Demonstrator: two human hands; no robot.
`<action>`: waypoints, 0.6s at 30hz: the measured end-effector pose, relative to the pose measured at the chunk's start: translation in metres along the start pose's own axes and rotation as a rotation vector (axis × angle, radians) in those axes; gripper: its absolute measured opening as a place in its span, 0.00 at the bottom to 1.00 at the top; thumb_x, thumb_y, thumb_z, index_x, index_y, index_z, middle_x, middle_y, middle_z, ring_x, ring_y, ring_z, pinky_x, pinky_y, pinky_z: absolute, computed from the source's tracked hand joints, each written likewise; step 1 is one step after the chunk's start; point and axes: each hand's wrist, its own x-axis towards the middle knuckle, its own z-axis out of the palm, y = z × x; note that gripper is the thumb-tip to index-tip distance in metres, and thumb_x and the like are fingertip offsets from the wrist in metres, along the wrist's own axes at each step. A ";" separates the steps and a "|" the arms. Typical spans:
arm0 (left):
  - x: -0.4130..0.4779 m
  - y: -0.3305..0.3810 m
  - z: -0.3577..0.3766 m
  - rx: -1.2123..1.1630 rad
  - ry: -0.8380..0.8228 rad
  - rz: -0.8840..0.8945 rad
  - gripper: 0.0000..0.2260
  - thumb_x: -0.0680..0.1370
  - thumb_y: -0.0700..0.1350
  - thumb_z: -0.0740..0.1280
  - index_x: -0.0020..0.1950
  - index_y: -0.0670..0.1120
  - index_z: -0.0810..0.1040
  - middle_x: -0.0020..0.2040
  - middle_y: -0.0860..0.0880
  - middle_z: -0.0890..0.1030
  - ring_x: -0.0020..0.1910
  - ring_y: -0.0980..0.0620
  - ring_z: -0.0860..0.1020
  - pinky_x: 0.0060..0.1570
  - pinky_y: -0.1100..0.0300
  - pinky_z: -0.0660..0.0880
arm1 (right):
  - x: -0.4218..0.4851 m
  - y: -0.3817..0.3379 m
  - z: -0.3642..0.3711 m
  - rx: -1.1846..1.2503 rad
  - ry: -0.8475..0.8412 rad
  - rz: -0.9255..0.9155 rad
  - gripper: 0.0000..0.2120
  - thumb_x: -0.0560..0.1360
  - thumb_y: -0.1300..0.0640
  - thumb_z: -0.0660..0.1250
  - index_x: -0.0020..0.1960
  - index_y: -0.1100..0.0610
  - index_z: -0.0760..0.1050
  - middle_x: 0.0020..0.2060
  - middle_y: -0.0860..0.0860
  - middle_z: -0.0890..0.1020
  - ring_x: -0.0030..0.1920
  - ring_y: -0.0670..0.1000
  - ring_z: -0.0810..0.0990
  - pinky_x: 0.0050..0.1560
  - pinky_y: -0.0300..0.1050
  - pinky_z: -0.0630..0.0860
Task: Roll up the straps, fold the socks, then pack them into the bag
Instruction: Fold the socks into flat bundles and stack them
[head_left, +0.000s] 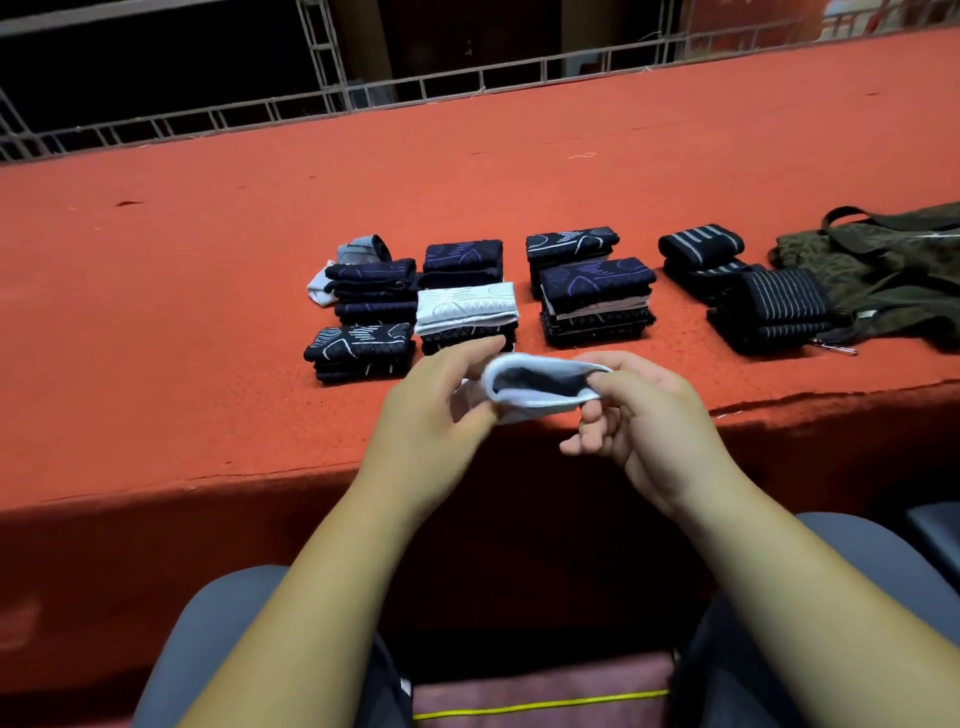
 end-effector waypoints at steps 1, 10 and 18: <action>0.001 0.001 0.002 -0.073 0.039 -0.031 0.21 0.78 0.36 0.74 0.66 0.55 0.82 0.59 0.61 0.85 0.61 0.59 0.81 0.60 0.61 0.77 | -0.001 0.000 0.001 0.020 -0.041 0.007 0.12 0.84 0.66 0.59 0.61 0.67 0.78 0.30 0.56 0.75 0.24 0.52 0.74 0.33 0.51 0.83; 0.011 0.004 -0.002 -0.406 0.241 -0.152 0.09 0.78 0.40 0.70 0.55 0.50 0.86 0.50 0.45 0.87 0.48 0.47 0.84 0.55 0.45 0.80 | -0.004 -0.004 -0.013 -0.351 -0.209 -0.346 0.16 0.78 0.49 0.69 0.62 0.54 0.83 0.44 0.49 0.82 0.40 0.49 0.78 0.42 0.51 0.79; 0.011 0.012 -0.007 -0.588 0.040 -0.258 0.07 0.83 0.46 0.71 0.54 0.44 0.88 0.51 0.41 0.88 0.46 0.50 0.82 0.50 0.51 0.77 | -0.005 -0.001 -0.003 -0.106 -0.198 -0.328 0.14 0.77 0.64 0.73 0.63 0.62 0.81 0.56 0.57 0.88 0.56 0.53 0.85 0.58 0.45 0.81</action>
